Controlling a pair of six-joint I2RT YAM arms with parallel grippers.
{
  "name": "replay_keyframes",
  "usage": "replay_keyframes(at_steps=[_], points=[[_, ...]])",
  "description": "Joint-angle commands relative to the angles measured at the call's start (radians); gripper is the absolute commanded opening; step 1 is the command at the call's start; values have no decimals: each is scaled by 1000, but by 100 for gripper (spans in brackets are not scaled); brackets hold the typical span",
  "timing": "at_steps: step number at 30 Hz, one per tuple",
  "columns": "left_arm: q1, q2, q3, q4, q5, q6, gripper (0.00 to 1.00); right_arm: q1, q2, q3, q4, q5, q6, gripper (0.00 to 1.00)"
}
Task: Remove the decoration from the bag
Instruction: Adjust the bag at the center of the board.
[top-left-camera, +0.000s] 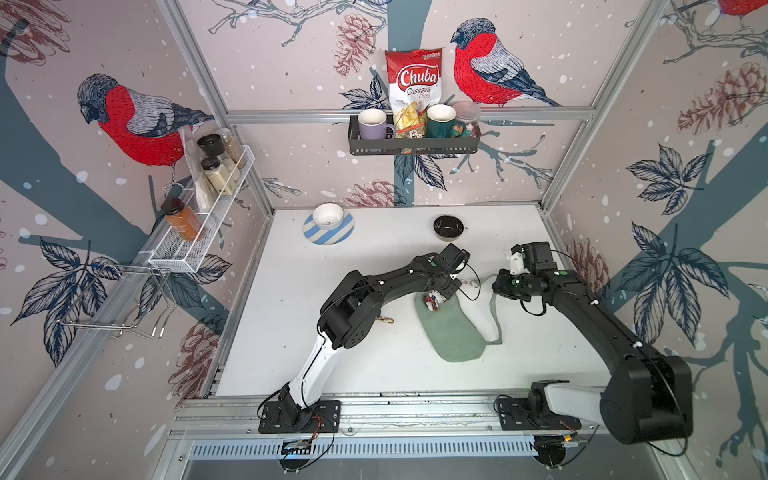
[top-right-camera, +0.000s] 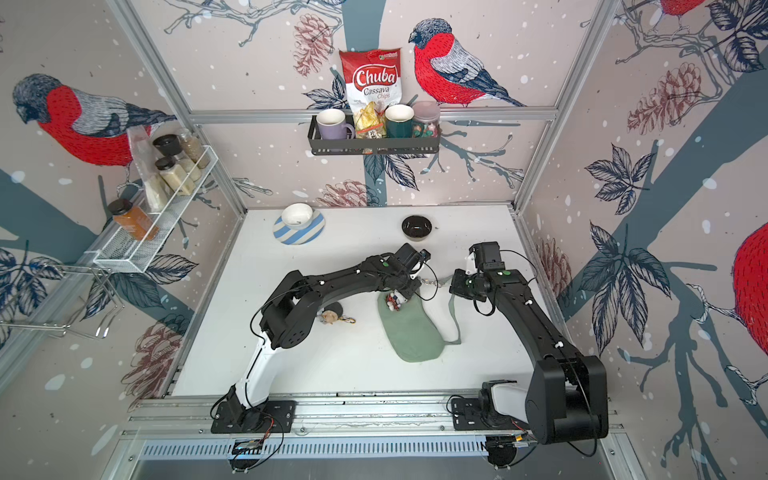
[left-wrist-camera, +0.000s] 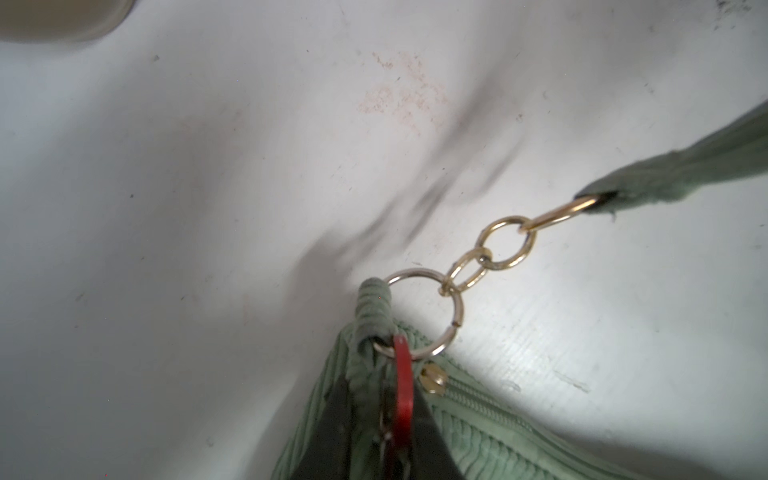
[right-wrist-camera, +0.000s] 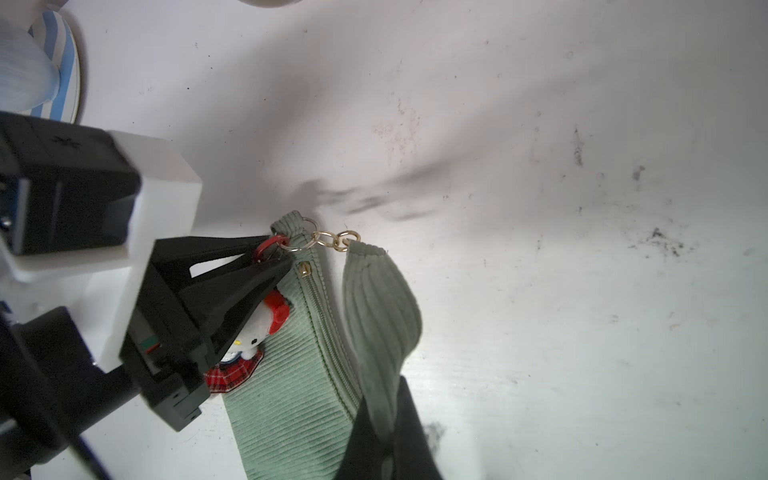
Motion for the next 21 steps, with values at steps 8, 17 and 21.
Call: replay_keyframes(at_steps=[8,17,21], points=[[33,-210,-90,4,181,-147,6,3,-177,-11,76,-85,-16,3],[65,-466,-164,-41,433,-197,5,17,-474,-23,272,-293,-24,31],[72,-544,-168,-91,565,-193,5,57,-627,-50,377,-315,-73,48]])
